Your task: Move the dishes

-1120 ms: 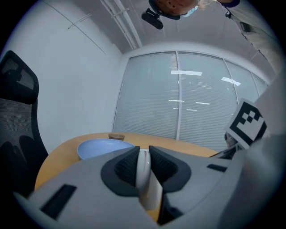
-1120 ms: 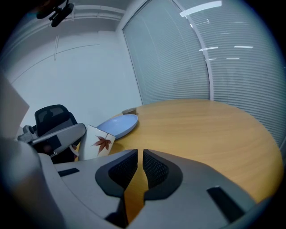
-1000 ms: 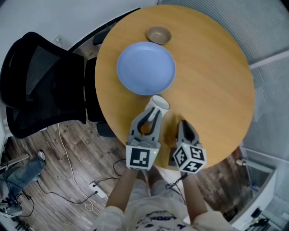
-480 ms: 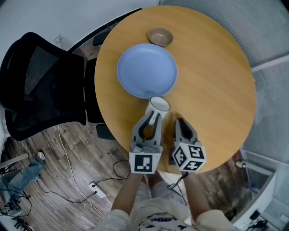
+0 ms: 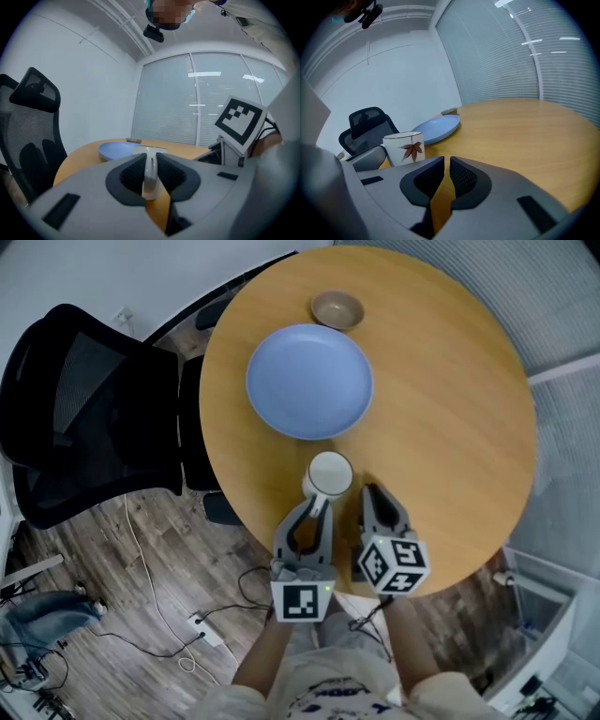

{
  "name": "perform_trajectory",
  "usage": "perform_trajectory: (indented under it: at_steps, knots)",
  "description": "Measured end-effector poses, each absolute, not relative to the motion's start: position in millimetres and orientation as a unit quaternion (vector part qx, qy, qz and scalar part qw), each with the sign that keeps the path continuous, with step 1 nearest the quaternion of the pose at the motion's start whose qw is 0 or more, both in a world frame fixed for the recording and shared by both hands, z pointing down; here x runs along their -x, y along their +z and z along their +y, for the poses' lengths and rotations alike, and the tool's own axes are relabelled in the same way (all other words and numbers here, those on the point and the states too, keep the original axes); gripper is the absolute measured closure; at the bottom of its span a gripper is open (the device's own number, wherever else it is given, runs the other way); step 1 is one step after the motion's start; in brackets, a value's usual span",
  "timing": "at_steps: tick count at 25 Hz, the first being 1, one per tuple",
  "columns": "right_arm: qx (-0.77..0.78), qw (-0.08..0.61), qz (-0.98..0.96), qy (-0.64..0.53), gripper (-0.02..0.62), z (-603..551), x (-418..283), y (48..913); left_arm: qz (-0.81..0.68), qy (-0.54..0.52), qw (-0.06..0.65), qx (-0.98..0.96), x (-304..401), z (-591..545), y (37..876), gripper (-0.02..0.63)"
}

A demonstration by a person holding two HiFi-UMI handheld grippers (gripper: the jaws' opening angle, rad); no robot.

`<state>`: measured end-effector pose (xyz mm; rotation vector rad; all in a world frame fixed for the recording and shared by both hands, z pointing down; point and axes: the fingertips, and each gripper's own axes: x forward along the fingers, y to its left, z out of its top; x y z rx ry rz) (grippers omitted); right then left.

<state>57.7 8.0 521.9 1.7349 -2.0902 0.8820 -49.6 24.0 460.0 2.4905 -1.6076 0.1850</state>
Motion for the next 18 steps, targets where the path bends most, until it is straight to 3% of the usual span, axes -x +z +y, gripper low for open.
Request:
perform_trajectory:
  at_steps: [8, 18]
  knots:
    - [-0.605, 0.144, -0.72, 0.307, 0.557, 9, -57, 526, -0.542, 0.091, 0.076, -0.832, 54, 40, 477, 0.543]
    - [-0.615, 0.142, -0.713, 0.306, 0.557, 15, -62, 524, -0.575, 0.054, 0.169, -0.798, 47, 19, 492, 0.543]
